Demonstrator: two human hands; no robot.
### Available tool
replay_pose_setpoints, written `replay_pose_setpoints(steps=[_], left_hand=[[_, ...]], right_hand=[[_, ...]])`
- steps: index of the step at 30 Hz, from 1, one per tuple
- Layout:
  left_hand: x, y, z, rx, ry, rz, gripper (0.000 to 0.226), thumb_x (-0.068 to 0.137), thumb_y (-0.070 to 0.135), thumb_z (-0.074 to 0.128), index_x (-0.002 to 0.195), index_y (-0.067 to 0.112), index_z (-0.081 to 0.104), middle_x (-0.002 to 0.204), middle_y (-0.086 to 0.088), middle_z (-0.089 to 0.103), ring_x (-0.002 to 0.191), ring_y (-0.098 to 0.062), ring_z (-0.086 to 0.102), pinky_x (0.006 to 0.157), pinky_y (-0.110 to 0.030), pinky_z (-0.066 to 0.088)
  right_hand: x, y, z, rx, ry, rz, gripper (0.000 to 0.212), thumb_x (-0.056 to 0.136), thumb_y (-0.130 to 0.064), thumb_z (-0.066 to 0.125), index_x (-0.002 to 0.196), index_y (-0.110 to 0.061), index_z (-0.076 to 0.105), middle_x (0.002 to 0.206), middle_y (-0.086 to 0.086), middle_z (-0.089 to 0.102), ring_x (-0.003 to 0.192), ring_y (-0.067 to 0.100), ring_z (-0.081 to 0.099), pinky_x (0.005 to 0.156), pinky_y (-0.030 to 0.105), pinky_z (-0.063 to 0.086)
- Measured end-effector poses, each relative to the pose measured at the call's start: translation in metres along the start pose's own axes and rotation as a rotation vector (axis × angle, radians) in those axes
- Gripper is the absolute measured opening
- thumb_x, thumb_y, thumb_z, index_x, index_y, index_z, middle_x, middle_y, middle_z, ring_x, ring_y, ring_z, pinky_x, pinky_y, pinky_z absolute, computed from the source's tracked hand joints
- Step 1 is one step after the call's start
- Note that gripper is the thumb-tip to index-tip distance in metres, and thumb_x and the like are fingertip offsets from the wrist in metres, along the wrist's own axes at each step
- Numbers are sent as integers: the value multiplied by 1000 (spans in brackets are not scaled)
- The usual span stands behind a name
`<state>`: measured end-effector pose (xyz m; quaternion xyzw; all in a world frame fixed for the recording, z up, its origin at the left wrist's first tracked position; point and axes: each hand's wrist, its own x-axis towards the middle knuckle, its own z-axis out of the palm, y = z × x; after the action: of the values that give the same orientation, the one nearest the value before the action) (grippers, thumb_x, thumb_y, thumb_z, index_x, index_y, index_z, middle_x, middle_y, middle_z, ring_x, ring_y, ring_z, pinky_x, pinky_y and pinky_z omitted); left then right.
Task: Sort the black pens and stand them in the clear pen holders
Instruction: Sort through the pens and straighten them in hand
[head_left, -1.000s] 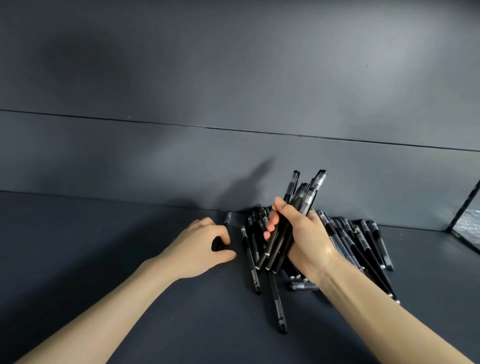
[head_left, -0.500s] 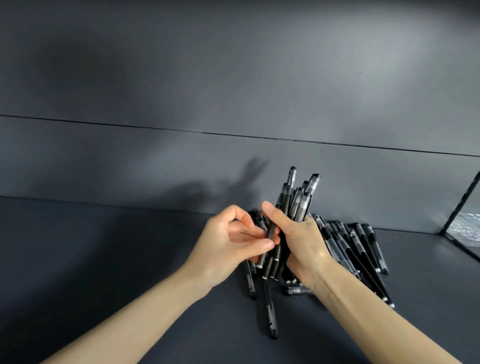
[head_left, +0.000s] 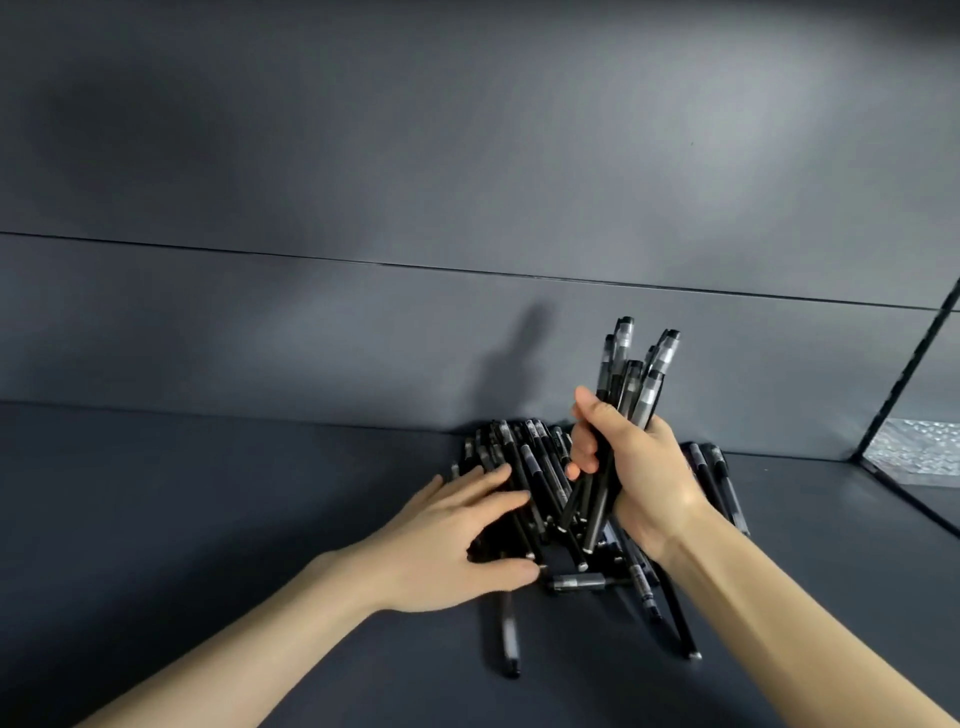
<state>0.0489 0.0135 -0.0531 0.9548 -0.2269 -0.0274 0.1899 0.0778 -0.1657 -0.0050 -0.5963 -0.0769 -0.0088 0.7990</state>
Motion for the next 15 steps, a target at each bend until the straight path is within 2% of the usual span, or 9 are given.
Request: replay_pose_setpoints(steps=[3,5,7,8,11,15], left_hand=[[-5,-17,-13,-47,8,-35,63,84,61,53,141,43,32,155,25,6,142,5,1,119,-31,-4],[-8,-24,-18,-141,11,-65,57,83,59,54,136,43,40,153,26,11,141,6,6,120,-35,0],[-10,-23,-17,-204,120,-129,48,81,61,55,125,41,51,150,24,24,140,-1,19,117,-34,13],[-9,-21,-15,-156,200,-153,47,80,62,56,121,38,54,144,22,32,136,-5,27,113,-31,20],[-6,-14,-10,90,322,-203,56,81,60,58,127,30,46,126,15,44,120,-9,39,100,-28,28],[-5,-11,-12,34,344,-353,49,84,46,60,125,19,51,116,4,50,110,-16,50,90,-27,40]], right_hand=[[-3,4,2,17,-15,40,27,91,-21,59,68,-11,49,52,1,38,47,14,34,51,29,39],[-6,7,5,55,-30,80,25,91,-21,59,70,-11,49,52,2,39,46,14,34,51,29,40],[-9,11,8,71,-58,107,23,91,-21,59,74,-10,50,53,3,39,46,15,35,51,29,41],[-10,12,9,66,-70,116,24,91,-21,59,73,-10,49,53,3,39,47,15,34,51,29,42],[-11,15,12,60,-87,131,25,91,-22,59,71,-11,49,54,4,38,48,16,32,51,30,41],[-12,16,14,53,-90,132,22,91,-20,59,73,-9,51,54,4,39,47,15,33,51,30,40]])
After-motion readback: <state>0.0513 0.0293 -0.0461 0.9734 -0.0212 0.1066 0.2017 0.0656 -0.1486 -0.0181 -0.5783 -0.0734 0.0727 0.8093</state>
